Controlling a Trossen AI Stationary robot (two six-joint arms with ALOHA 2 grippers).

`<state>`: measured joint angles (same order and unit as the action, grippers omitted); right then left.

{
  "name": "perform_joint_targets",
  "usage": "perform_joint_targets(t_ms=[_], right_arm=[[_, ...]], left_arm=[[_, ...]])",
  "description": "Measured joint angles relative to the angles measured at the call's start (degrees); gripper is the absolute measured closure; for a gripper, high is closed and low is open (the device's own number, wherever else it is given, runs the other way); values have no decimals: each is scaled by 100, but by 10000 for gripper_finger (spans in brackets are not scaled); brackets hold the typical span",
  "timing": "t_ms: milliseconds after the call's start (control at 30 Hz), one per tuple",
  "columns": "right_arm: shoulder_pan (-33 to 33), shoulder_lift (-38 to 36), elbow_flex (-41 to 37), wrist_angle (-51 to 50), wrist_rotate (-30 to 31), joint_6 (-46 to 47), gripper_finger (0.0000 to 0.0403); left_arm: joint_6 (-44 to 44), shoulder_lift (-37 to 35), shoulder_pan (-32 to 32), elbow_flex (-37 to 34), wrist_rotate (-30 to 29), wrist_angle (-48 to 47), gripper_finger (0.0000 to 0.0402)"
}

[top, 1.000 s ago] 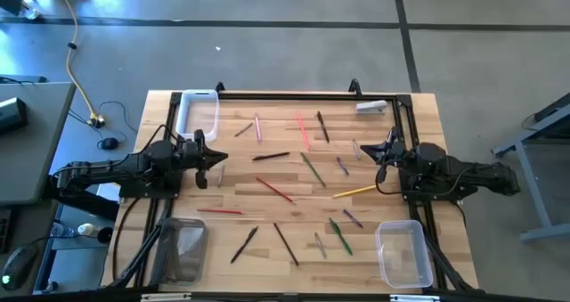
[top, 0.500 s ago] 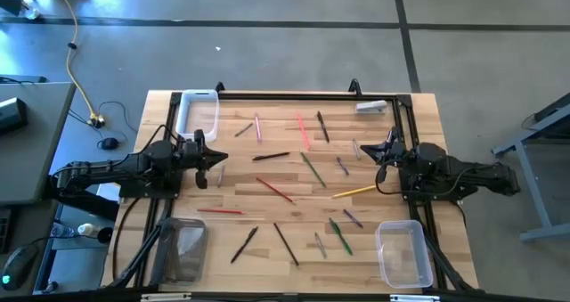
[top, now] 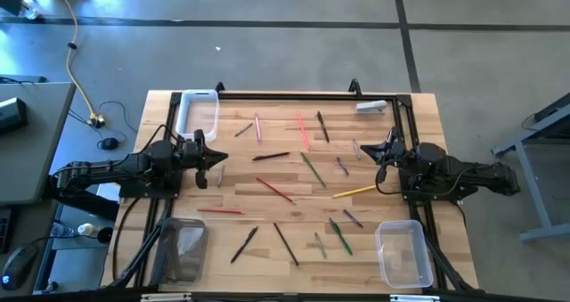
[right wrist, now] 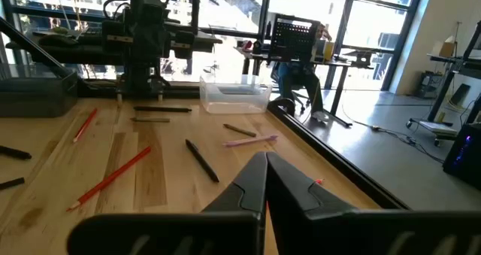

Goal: Sort crayons/erasers/pens/pencils in bins

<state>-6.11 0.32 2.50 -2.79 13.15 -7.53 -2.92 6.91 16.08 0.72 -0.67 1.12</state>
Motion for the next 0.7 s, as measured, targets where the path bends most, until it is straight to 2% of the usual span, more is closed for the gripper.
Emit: perform_joint_targets(t_ms=[233,467,700], right_arm=[[0,0,-1,0,-1,0,402],[2,0,-2,0,0,0,402],[0,0,-1,0,-1,0,402]], left_arm=[[-29,-1,0,1,-118,309,398],[-8,1,0,-1,-365,-10,398],[-719,3,0,-1,-309,154,398]])
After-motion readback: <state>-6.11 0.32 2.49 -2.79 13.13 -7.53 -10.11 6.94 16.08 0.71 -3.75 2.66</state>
